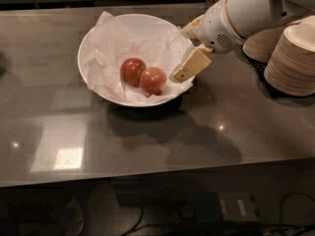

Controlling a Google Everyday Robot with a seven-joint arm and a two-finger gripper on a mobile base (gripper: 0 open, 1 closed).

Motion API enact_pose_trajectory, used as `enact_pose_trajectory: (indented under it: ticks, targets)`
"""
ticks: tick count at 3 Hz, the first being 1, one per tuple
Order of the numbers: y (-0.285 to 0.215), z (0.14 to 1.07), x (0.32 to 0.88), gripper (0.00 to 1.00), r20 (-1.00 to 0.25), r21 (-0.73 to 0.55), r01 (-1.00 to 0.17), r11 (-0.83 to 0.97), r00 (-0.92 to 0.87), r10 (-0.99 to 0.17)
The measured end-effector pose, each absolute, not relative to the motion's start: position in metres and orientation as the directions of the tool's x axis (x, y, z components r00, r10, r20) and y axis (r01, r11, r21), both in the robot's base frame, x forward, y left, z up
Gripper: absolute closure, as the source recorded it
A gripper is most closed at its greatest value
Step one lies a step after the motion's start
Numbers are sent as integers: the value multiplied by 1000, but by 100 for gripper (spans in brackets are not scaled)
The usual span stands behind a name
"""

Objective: Pick apple from white bowl

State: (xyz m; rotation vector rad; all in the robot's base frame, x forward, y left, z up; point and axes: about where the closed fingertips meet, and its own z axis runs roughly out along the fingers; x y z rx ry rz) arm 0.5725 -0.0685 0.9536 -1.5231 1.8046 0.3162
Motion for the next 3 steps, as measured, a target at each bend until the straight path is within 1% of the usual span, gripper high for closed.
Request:
enact_pose_trajectory:
  ticks: [1, 3]
  targets:
    - [-56, 936, 577, 17, -666, -238, -940, 244, -25, -746]
    - [-19, 904, 588, 18, -659, -181, -968, 174, -12, -752]
